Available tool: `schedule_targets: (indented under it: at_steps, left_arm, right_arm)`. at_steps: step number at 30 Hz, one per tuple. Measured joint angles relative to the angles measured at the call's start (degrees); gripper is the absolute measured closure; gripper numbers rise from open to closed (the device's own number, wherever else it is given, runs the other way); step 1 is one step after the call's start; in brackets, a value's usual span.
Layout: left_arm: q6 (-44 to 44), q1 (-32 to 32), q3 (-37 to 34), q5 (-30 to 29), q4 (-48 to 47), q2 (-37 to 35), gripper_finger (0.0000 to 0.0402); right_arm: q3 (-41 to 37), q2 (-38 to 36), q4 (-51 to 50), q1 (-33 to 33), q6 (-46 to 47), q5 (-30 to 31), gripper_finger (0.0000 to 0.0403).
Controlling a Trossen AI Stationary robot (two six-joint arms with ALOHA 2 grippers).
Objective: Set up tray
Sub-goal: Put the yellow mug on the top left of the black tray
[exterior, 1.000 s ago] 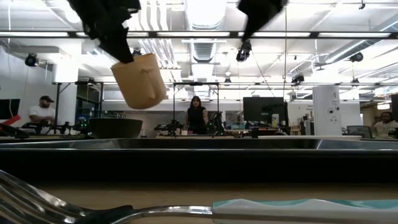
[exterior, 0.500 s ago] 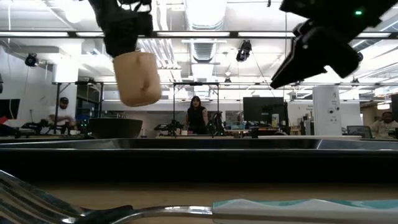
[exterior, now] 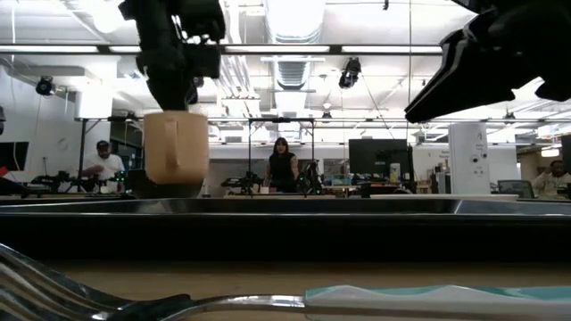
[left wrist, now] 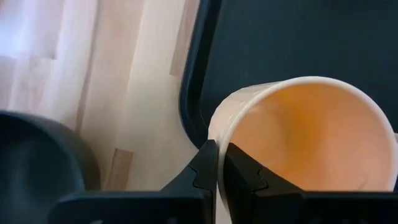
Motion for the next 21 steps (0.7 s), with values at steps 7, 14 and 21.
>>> schedule_targets:
  at_steps: [7,14,21]
  left_arm:
    - [3.3,0.0,0.0,1.4,3.1,6.4,0.0401]
    - [5.0,0.0,0.0,1.7,6.6,7.7,0.0402]
    - [5.1,0.0,-0.6,4.5,8.1,8.1,0.0401]
  right_arm:
    - [0.1,0.0,0.2,0.1,1.4,-0.4,0.0312]
    - [0.3,0.0,0.3,0.1,1.4,-0.5,0.0321]
    - [0.3,0.0,0.4,0.1,1.4,-0.6,0.0316]
